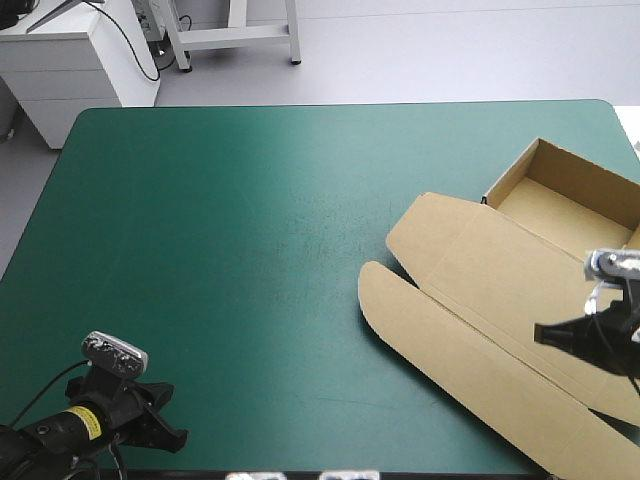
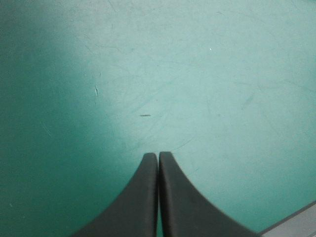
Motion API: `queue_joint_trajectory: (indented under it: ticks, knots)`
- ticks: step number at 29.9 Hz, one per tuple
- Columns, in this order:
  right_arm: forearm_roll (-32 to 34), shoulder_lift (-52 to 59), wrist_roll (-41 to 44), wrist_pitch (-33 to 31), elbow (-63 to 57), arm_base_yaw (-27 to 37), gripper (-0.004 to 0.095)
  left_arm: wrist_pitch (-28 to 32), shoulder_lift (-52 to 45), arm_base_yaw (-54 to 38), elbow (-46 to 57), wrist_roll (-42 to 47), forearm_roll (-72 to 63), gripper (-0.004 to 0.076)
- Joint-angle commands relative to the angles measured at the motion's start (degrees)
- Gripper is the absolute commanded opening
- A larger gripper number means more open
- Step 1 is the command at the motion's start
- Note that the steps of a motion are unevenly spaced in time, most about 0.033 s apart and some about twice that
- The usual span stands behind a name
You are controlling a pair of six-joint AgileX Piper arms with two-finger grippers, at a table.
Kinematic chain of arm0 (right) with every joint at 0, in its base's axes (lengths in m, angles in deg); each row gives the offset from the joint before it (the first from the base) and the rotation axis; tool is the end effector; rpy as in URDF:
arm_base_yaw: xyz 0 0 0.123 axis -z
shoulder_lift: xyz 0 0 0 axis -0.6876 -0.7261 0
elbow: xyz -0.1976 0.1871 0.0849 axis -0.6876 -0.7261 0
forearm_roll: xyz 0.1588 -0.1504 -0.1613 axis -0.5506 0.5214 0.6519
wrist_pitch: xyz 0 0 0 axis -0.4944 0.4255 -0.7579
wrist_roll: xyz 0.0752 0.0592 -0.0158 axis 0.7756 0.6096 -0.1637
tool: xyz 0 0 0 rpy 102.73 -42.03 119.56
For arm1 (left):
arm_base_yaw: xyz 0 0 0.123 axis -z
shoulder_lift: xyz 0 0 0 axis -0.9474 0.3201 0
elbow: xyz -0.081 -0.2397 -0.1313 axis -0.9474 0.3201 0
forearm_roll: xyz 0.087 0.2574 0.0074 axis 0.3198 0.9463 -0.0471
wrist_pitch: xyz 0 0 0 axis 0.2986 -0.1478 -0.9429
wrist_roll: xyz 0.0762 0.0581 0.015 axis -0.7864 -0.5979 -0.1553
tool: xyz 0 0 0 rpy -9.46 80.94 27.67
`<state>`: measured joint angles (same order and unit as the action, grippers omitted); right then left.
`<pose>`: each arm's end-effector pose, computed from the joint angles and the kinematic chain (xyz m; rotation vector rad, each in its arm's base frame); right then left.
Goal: Fold the box
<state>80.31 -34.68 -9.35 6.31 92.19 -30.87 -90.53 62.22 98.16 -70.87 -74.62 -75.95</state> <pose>0.1337 -0.0169 0.3674 0.1378 2.5023 0.0470 0.0836 -0.0504 0.2612 0.5468 2.3790 -0.3220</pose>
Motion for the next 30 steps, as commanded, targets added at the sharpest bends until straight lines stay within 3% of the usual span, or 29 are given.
queue_joint_trajectory:
  ticks: [1, 15, 19, 30]
  knots:
    - [-0.51, 6.52, -0.86, 2.35, -4.86, -0.55, -0.0019, 2.74, 0.5, 0.08, -1.58, 0.48, -0.7, -0.0008]
    - [-1.02, 28.6, -3.22, 9.14, -26.27, -0.55, -0.002, 2.52, 0.5, 0.08, -1.58, 2.0, -0.7, -0.0008]
    - [-1.02, 31.98, -3.0, 11.67, -27.36, -0.55, -0.002, 2.52, 0.5, 0.08, -1.58, 2.0, -0.7, -0.0008]
    - [-1.4, 32.82, -2.99, 10.85, -27.36, -0.55, -0.002, 2.52, 0.5, 0.08, -1.58, 2.0, -0.7, -0.0008]
